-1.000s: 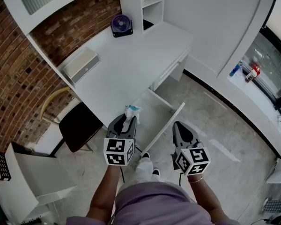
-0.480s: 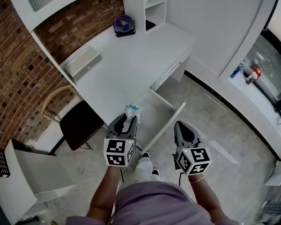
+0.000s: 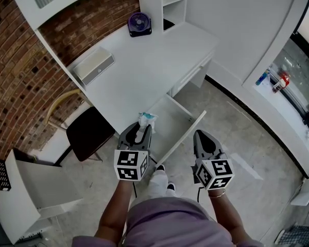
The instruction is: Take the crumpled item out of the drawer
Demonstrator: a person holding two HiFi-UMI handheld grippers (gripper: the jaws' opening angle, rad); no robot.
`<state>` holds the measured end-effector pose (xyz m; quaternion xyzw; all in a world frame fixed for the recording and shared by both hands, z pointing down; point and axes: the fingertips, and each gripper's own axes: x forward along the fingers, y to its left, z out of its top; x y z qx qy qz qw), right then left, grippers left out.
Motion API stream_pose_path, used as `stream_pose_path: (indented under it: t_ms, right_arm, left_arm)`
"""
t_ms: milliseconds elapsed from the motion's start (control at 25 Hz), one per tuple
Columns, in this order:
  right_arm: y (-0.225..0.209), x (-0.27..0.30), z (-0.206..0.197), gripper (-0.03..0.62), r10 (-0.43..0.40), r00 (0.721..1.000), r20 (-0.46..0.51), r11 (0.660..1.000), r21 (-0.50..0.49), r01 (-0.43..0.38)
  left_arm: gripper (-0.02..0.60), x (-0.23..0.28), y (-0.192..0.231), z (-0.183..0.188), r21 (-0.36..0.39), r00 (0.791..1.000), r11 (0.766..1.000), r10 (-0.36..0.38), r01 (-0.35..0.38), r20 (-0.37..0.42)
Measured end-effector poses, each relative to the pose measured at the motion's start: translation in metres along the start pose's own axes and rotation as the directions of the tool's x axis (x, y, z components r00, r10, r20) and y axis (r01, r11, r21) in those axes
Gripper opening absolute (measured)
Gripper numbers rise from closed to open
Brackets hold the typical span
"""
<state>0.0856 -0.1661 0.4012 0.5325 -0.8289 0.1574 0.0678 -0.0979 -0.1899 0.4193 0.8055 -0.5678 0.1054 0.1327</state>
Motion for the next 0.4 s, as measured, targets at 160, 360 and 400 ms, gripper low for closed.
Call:
stream_pose_path:
  t_ms: [160,360,400]
  right_arm:
    - [0.002,0.005,-0.002,0.002,0.004,1.000,-0.002,1.000,0.002,-0.004]
    - [0.001,0.012,-0.001,0.002,0.005,1.000,-0.003,1.000,0.002,-0.005]
    - [0.001,0.013,-0.001,0.002,0.005,1.000,-0.003,1.000,0.002,-0.005]
  left_arm:
    - [0.140,0.003,0.004,-0.003,-0.001,1.000,1.000,0.000,0.000,-0.004]
    - [0.140,0.008,0.008,-0.002,-0.003,1.000,1.000,-0.002,0.002,-0.006]
    - [0.140,0.010,0.009,-0.002,-0.004,1.000,1.000,-0.003,0.003,-0.006]
